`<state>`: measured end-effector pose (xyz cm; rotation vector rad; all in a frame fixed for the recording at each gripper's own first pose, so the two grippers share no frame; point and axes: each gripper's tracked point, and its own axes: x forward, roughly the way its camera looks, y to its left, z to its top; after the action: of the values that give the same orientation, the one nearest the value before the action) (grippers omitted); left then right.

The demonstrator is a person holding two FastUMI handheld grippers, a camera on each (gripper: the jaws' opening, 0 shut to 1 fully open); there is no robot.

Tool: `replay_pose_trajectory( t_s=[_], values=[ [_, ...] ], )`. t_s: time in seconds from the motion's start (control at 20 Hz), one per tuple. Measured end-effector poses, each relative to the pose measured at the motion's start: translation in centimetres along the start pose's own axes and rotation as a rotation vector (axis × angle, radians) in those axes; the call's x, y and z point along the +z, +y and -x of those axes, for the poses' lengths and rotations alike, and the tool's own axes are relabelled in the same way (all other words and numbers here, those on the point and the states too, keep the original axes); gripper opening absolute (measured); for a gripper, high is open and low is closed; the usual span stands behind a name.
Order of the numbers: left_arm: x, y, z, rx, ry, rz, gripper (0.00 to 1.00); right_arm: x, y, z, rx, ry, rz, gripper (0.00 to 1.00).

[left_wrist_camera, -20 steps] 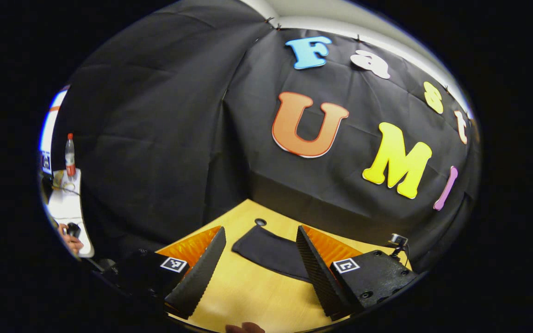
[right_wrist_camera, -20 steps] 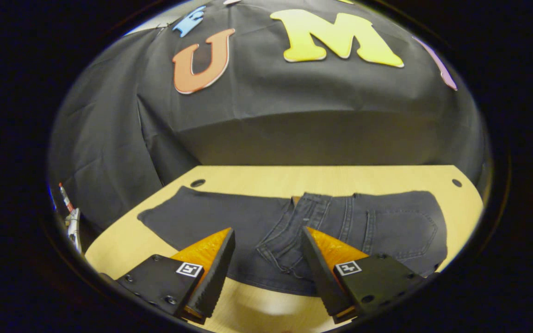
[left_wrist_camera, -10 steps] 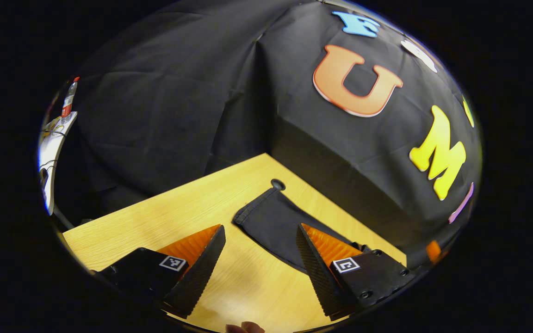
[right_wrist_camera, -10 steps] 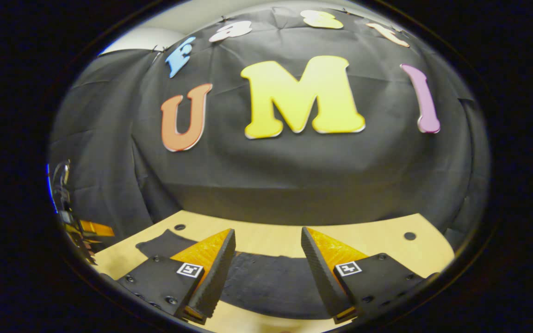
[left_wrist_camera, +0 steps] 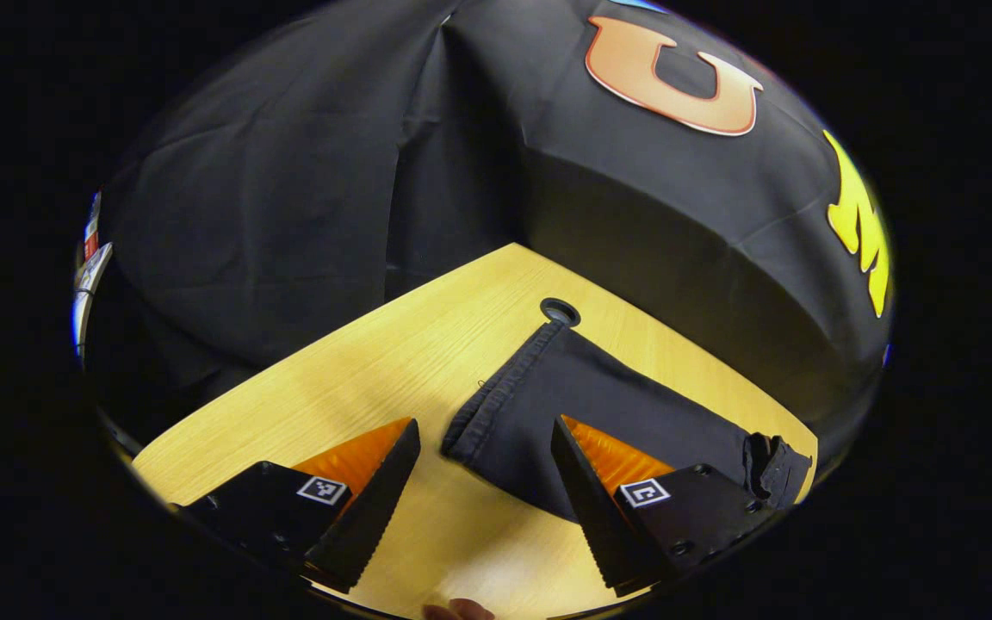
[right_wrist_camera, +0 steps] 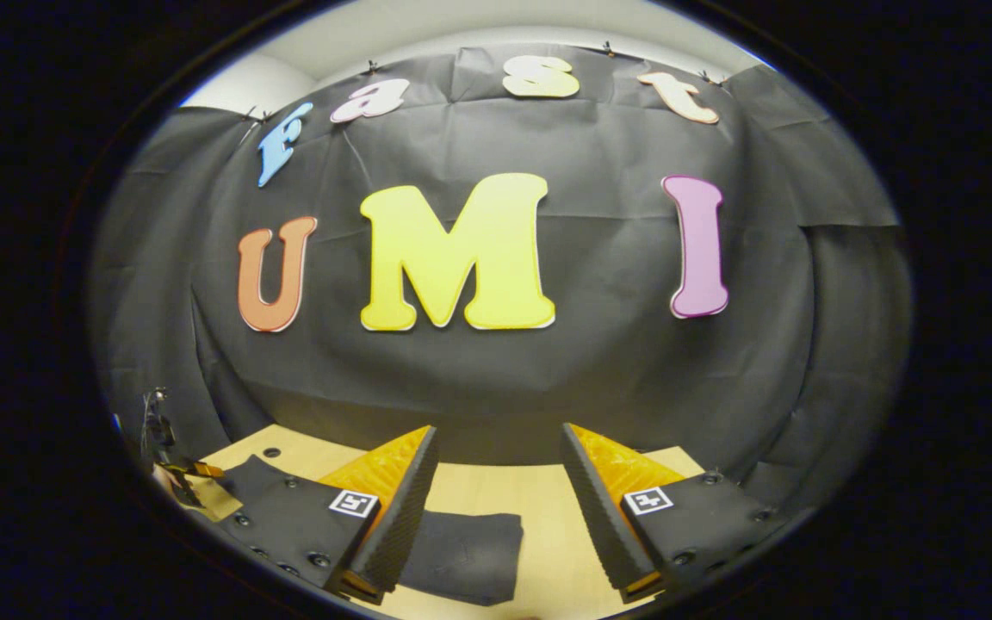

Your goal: Grasp the waist and the cuffs of the jeans and fold them to make the two legs overlap; first hold the waist and fold one-third of the jeans toward the cuffs, then hold the cuffs and fold the remaining one-third in the same direction to finish folding.

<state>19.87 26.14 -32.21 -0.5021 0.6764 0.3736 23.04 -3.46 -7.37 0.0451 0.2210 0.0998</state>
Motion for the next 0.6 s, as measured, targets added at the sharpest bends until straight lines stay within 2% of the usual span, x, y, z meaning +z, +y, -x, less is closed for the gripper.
replay_pose_trajectory(
  t_s=[0.05, 0.1, 0.3, 0.55, 0.6],
  values=[
    [0.0, 0.1, -0.5, -0.006, 0.002, 0.01, 0.99, 0.0, -0.4, 0.1, -0.007, 0.002, 0.003, 0.88],
    [-0.1, 0.1, -0.9, -0.015, 0.004, 0.034, 0.99, 0.2, -0.7, 0.0, -0.01, 0.005, -0.001, 0.84],
    [0.6, -0.2, -1.6, -0.05, -0.015, 0.15, 0.99, 0.6, -1.1, -0.5, -0.015, 0.005, -0.004, 0.84],
    [0.2, -0.8, -2.1, -0.076, -0.021, 0.103, 0.95, 0.2, -1.6, -1.2, -0.018, 0.024, -0.056, 0.84],
    [0.2, -0.9, -2.2, -0.069, -0.027, 0.103, 0.81, 0.2, -1.9, -1.1, -0.02, 0.026, -0.063, 0.84]
  ],
)
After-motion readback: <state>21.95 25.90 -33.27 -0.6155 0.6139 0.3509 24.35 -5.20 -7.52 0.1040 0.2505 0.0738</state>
